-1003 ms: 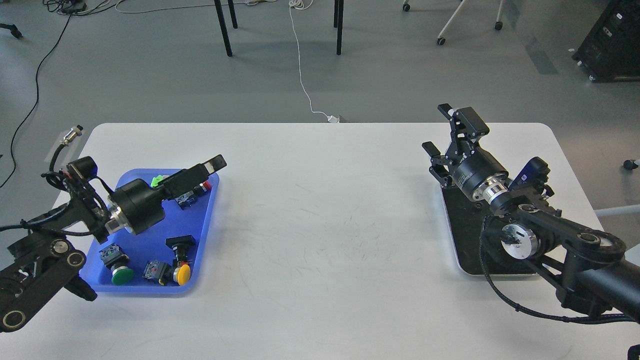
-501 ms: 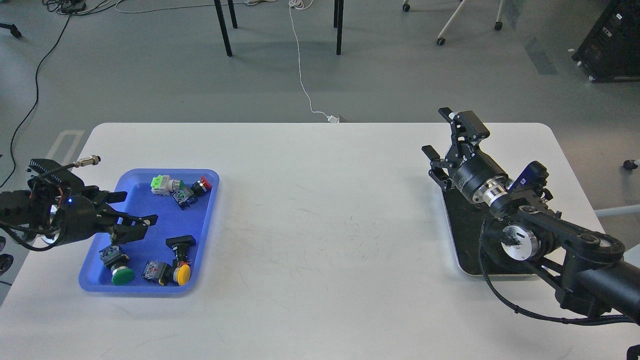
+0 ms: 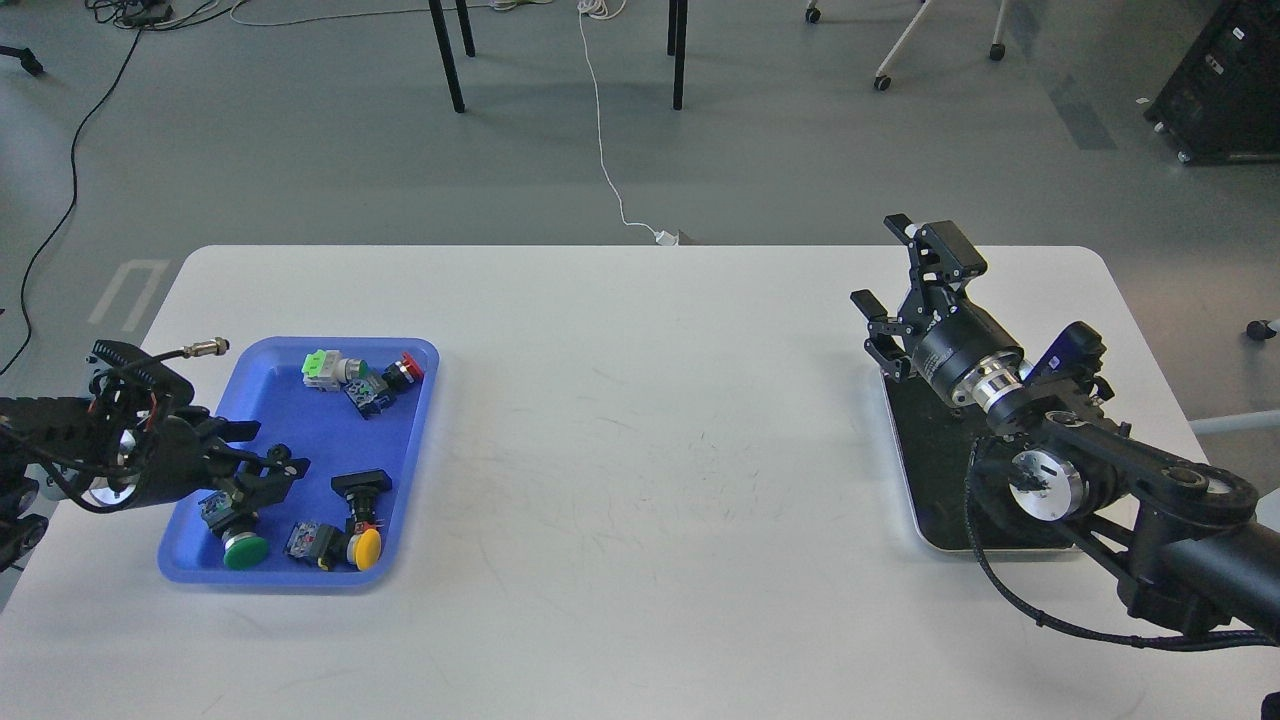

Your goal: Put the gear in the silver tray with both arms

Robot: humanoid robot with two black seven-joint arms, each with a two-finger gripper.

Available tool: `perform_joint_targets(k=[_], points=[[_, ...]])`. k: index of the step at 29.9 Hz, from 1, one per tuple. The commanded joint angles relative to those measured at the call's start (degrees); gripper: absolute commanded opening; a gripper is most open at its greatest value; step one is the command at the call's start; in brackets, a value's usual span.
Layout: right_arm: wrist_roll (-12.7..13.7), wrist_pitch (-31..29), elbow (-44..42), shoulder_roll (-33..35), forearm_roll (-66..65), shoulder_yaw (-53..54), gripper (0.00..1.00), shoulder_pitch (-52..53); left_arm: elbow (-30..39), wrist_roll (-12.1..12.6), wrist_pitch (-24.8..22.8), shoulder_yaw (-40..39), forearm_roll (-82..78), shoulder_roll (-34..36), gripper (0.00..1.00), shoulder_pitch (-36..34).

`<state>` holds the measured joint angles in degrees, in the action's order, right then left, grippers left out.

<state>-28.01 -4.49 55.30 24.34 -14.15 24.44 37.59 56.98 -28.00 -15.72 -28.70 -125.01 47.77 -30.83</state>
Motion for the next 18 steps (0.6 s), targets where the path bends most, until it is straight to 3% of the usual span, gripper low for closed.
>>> perform_joint_targets(k=[1, 6, 13, 18], points=[[0.01, 0.01, 0.16, 0.10, 0.00, 0.00, 0.99, 0.02, -0.90, 0.00, -0.10, 0.04, 0.01, -0.48, 0.65, -0.11], [0.01, 0.01, 0.25, 0.01, 0.00, 0.00, 0.99, -0.15, -2.75, 0.00, -0.10, 0.31, 0.01, -1.10, 0.57, -0.11], [0.01, 0.01, 0.25, 0.01, 0.00, 0.00, 0.99, -0.24, -4.60, 0.00, -0.01, 1.01, 0.01, -1.45, 0.24, -0.63], [0.01, 0.01, 0.25, 0.01, 0.00, 0.17, 0.99, -0.33, -4.60, 0.00, 0.08, 0.92, 0.01, -1.45, 0.12, -1.34]])
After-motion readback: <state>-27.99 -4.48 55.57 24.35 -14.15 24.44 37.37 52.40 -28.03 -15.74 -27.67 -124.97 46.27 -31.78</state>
